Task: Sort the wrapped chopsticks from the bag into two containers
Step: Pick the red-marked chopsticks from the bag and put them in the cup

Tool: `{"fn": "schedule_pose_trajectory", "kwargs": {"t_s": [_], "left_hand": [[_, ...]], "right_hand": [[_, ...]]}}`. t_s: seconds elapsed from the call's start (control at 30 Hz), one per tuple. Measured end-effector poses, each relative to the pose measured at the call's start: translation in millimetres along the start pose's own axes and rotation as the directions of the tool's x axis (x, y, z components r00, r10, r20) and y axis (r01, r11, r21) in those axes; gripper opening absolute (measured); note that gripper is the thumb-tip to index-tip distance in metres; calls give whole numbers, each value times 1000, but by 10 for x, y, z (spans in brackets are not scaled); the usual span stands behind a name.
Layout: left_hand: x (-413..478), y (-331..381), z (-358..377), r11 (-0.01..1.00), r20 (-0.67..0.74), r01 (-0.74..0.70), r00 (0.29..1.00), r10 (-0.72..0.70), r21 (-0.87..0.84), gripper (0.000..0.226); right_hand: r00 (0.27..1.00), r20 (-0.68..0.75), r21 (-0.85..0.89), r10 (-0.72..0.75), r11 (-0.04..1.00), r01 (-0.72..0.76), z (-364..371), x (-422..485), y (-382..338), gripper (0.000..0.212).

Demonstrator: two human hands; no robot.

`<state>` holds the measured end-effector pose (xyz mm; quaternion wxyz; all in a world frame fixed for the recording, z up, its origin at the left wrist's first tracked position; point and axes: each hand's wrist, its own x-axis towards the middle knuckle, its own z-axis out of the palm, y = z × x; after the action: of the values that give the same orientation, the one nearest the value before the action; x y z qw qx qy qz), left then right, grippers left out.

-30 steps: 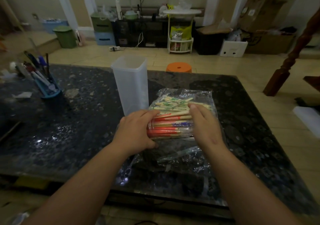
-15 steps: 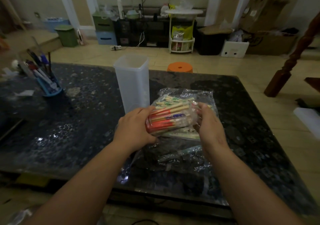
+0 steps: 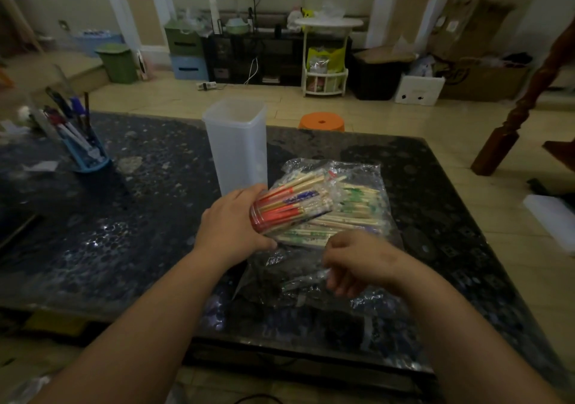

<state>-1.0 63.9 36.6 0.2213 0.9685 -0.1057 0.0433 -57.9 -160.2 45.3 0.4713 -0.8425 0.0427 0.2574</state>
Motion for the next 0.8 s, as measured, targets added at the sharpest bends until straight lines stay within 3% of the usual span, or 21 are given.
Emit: {"fn": "schedule_pose_trajectory", "kwargs": {"t_s": [0.1, 0.2, 0.3, 0.37, 0.5, 0.8], "left_hand": [[-13, 12, -11, 1000, 0, -4, 1000, 4, -5, 106], [-23, 30, -26, 1000, 0, 4, 1000, -4, -20, 106], [-18, 34, -29, 1000, -1, 14, 1000, -14, -17, 107], [-13, 29, -20, 1000, 1, 23, 1000, -23, -18, 107], [-6, 21, -1, 1000, -2, 15, 1000, -15, -16, 104], [24, 36, 49, 1000, 16, 14, 1000, -14, 9, 106]], "right_hand": [[996, 53, -287, 65, 957, -47, 59, 73, 46, 23], [996, 58, -610, 68, 792, -18, 143, 201, 128, 31], [998, 15, -623, 63, 781, -40, 255, 360, 337, 55], [997, -71, -646, -18, 763, -33, 351, 428, 496, 68], [942, -261, -697, -210, 717, -33, 449, 534, 722, 67], [858, -413, -712, -306, 696, -94, 372, 704, 660, 55]]}}
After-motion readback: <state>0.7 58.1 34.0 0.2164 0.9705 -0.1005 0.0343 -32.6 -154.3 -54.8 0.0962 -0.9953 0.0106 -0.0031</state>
